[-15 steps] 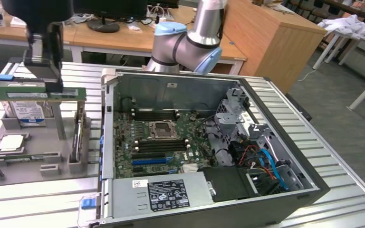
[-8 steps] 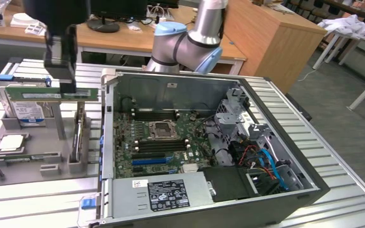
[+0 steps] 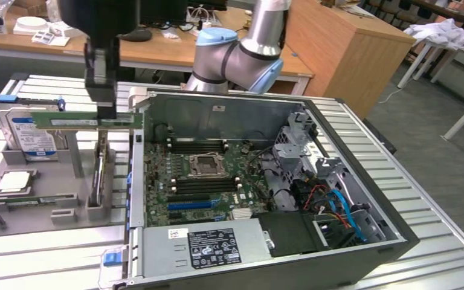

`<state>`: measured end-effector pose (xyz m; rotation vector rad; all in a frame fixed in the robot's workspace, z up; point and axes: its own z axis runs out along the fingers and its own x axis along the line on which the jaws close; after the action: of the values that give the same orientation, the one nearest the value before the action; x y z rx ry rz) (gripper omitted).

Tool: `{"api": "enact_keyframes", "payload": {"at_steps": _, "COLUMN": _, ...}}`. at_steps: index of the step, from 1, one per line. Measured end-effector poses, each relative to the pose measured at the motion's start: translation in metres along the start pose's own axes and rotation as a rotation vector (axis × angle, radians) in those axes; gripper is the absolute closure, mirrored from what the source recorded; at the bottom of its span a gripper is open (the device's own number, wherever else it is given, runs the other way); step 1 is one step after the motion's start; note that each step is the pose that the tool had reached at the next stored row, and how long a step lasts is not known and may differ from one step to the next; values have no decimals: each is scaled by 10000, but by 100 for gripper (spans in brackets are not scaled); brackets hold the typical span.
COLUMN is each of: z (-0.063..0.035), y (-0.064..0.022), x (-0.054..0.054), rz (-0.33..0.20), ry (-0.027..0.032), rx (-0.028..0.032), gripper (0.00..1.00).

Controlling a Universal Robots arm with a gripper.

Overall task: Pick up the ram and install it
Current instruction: 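Pick up the ram and move it above insertion slot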

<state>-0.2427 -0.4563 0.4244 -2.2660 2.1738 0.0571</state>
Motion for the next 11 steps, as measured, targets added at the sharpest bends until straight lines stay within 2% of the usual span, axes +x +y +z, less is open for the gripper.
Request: {"api": "enact_keyframes", "payload": {"at_steps": 11, "z": -8, "y": -317, "x": 14, "rz": -9, "ry": 0, "rx": -2, "gripper": 88}}
